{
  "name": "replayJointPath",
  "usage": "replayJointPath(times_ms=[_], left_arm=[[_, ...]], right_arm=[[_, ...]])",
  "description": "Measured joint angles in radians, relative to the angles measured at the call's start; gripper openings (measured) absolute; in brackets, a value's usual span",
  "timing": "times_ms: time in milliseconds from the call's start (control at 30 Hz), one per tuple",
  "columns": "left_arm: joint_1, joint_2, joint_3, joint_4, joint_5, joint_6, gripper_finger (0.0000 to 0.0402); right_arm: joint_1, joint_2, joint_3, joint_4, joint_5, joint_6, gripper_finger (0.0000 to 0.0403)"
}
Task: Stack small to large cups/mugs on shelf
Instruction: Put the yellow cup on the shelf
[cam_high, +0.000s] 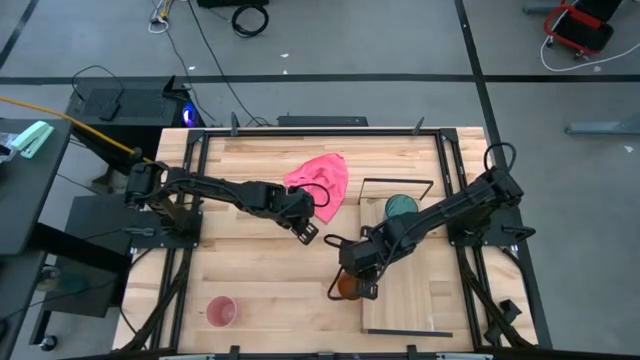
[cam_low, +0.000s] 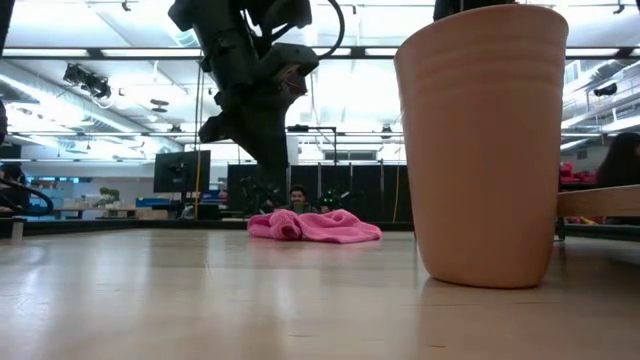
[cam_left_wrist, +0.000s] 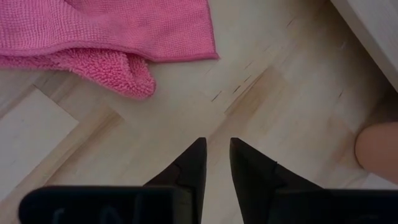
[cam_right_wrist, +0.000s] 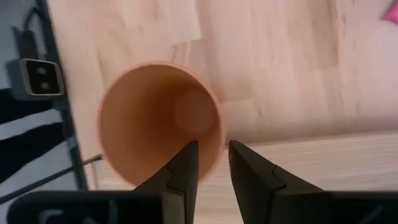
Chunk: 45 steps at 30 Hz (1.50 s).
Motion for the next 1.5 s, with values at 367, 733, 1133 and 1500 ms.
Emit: replayJointPath(times_ms=[367, 733, 1133, 1500], left_arm=[[0.0, 0.0, 0.0, 0.0, 0.0, -0.001, 0.008], [0.0, 0.001, 0.0, 0.0, 0.0, -0.001, 0.008], [0.0, 0.001, 0.0, 0.0, 0.0, -0.001, 0.0078], [0.0, 0.001, 0.0, 0.0, 0.0, -0.001, 0.0079]], right_arm=[[-0.001, 0.005, -0.014, 0.012, -0.01, -0.004, 0.0096], [-0.001, 0.006, -0.065, 0.045, -0.014, 0.005, 0.0096], [-0.002, 0.005, -0.065, 0.057, -0.014, 0.0, 0.0096], [-0.011, 0.006, -0.066, 0.063, -0.002, 0.0, 0.0096]])
